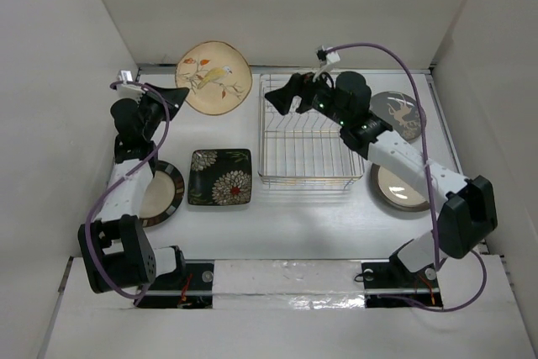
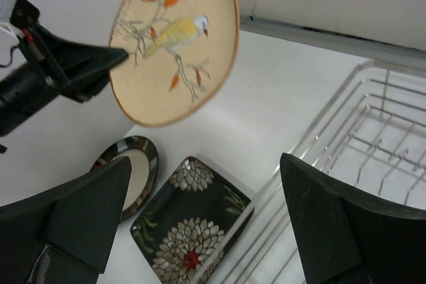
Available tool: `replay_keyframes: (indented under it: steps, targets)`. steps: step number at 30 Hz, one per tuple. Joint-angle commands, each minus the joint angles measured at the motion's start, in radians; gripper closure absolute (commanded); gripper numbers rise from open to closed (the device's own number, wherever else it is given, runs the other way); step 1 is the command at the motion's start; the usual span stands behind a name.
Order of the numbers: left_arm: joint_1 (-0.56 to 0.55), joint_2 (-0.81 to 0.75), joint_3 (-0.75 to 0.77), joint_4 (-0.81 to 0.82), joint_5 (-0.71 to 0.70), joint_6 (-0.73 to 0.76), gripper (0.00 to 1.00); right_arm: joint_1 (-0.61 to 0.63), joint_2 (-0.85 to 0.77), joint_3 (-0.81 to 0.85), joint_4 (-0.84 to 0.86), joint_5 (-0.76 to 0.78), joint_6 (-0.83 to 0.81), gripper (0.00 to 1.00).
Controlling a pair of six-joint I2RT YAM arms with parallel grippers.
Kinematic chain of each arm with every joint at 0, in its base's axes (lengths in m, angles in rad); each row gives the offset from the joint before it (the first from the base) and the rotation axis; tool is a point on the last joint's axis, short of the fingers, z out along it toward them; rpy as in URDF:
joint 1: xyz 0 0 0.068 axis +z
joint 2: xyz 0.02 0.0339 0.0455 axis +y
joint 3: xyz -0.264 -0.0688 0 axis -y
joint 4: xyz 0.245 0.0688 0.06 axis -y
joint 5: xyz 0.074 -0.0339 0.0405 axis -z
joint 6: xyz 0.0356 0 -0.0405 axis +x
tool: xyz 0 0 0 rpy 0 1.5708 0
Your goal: Load the plates into the dish rack
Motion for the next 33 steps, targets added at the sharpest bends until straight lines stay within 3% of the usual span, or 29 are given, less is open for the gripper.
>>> replay_keyframes:
  steps: [1, 9, 15, 18, 20, 21, 22, 24, 25, 27, 29, 31, 33]
  targets:
    - [-0.012, -0.091, 0.004, 0.138, 0.113, -0.04, 1.0, 0.009, 0.07, 0.135, -0.032, -0.049, -0.03, 0.0]
    - [-0.012, -0.131, -0.079, 0.258, 0.269, -0.094, 1.0, 0.009, 0.225, 0.251, -0.04, -0.138, -0.024, 0.0]
    - [-0.012, -0.143, -0.134, 0.314, 0.369, -0.103, 1.0, 0.009, 0.279, 0.234, 0.078, -0.251, 0.06, 0.02]
    - [-0.012, -0.134, -0.157, 0.347, 0.411, -0.121, 1.0, 0.009, 0.302, 0.234, 0.129, -0.302, 0.091, 0.13]
    - [-0.012, -0.136, -0.164, 0.345, 0.429, -0.118, 1.0, 0.009, 0.302, 0.218, 0.191, -0.322, 0.124, 0.27]
    - [-0.012, -0.14, -0.17, 0.342, 0.432, -0.115, 1.0, 0.009, 0.293, 0.186, 0.22, -0.324, 0.137, 0.38]
    - [-0.012, -0.152, -0.171, 0.338, 0.435, -0.11, 1.0, 0.009, 0.29, 0.173, 0.256, -0.324, 0.148, 0.57]
    - [-0.012, -0.168, -0.17, 0.304, 0.434, -0.088, 1.0, 0.009, 0.279, 0.15, 0.268, -0.324, 0.163, 0.73]
    - [-0.012, -0.18, -0.168, 0.29, 0.432, -0.078, 1.0, 0.009, 0.273, 0.143, 0.276, -0.317, 0.169, 0.88]
    - [-0.012, -0.199, -0.155, 0.22, 0.423, -0.052, 1.0, 0.009, 0.262, 0.127, 0.287, -0.305, 0.184, 0.99]
    - [-0.012, -0.235, -0.142, 0.13, 0.397, 0.004, 1.0, 0.009, 0.239, 0.1, 0.287, -0.272, 0.194, 1.0]
    - [-0.012, -0.268, -0.127, 0.068, 0.353, 0.049, 0.89, 0.009, 0.219, 0.072, 0.285, -0.249, 0.203, 1.0]
    - [-0.012, -0.304, -0.121, 0.025, 0.337, 0.081, 0.64, 0.009, 0.18, 0.049, 0.302, -0.219, 0.224, 1.0]
